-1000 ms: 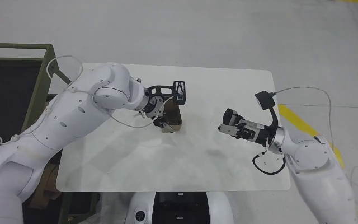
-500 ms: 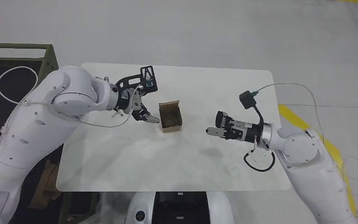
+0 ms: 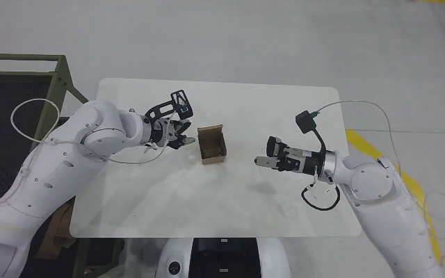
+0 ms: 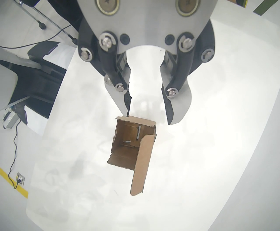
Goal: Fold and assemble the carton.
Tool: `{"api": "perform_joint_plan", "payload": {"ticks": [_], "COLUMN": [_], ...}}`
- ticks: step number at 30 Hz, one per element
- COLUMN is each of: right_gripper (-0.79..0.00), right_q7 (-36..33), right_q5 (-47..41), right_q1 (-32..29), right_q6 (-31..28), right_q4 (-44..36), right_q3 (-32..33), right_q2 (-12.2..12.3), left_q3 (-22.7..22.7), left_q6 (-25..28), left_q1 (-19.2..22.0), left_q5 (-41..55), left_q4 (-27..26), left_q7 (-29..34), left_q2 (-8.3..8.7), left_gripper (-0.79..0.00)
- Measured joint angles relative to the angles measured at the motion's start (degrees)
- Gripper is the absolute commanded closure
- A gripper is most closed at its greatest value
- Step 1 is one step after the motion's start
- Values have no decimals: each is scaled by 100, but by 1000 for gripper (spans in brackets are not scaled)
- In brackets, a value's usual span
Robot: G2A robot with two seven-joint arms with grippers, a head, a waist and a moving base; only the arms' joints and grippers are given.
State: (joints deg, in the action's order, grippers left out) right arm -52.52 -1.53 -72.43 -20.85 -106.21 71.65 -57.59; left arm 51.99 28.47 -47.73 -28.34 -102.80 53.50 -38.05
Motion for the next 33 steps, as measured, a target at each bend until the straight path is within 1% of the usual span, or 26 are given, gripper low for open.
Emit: {"api": "perform_joint_plan", "payload": {"ticks": [4,6,12,13,15,17,18,19,20,30,33], "right_gripper": [-785,-785,-785,-785,-785,-785,-785,-785,-785,-785,-785], "right_q7": [17,23,58,66,73,78,80,84,86,118,138], "right_q5": [-3,-3,-4,-3,-3,-7,-7,-6,-5,-17,-16], "right_q1": [-20,-38,-82,-85,-85,-83,-83,-86,-90,-140,-172], "right_q6": [-11,-17,-38,-38,-36,-33,-30,-25,-24,-31,-43], "right_q4": [-3,0,-10,-12,-13,-10,-9,-11,-14,-8,-17], "right_q3": [30,53,86,89,94,101,104,107,109,141,160], "right_q2": [10,16,28,30,32,36,37,39,40,57,64], "left_q3": [-179,-263,-475,-520,-586,-653,-675,-701,-717,-849,-906], "left_q6": [-39,-119,-311,-311,-285,-218,-190,-151,-120,211,380], "left_q1": [114,178,298,321,360,410,434,466,488,680,738], "left_q5": [-37,-112,-294,-299,-304,-272,-262,-255,-246,-321,-349], "left_q4": [234,335,531,577,646,732,769,813,844,1038,1095], "left_q7": [-156,-207,-402,-433,-461,-479,-484,-488,-491,-482,-496], "left_q2": [-110,-166,-313,-344,-390,-440,-460,-485,-503,-656,-707], "left_gripper": [-299,-320,-283,-265,-185,-145,-105,-28,0,0,0]}}
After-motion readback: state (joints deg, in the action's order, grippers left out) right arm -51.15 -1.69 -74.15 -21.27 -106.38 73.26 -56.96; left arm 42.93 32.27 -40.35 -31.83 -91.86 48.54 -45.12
